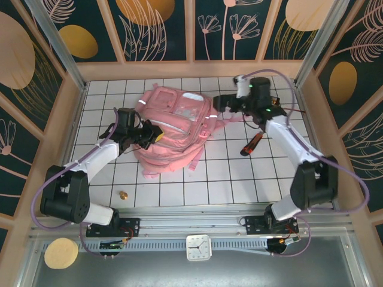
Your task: Pack the student bag
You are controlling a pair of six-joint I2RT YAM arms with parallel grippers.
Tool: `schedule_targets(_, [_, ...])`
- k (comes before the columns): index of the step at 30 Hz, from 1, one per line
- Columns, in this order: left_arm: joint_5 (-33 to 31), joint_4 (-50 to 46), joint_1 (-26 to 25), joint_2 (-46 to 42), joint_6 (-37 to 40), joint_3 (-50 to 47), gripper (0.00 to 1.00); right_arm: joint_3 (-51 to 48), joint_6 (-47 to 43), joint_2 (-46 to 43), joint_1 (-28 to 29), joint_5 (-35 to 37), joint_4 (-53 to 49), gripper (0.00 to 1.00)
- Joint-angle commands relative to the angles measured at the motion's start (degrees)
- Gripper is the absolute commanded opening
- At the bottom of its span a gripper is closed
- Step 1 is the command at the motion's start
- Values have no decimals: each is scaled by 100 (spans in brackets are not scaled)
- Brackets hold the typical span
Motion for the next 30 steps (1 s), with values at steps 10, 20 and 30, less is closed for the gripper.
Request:
schedule_targets(10, [625, 227, 8, 202, 204, 382, 0, -750, 913, -44, -423, 41, -158, 99])
schedule_targets(20, [643, 981, 9, 314, -321, 125, 0, -1117, 3031, 586, -388, -859, -420, 92])
schedule_targets(30, [568, 1371, -15, 219, -581, -150, 0, -1473, 4691, 1353, 376, -1266, 253, 79])
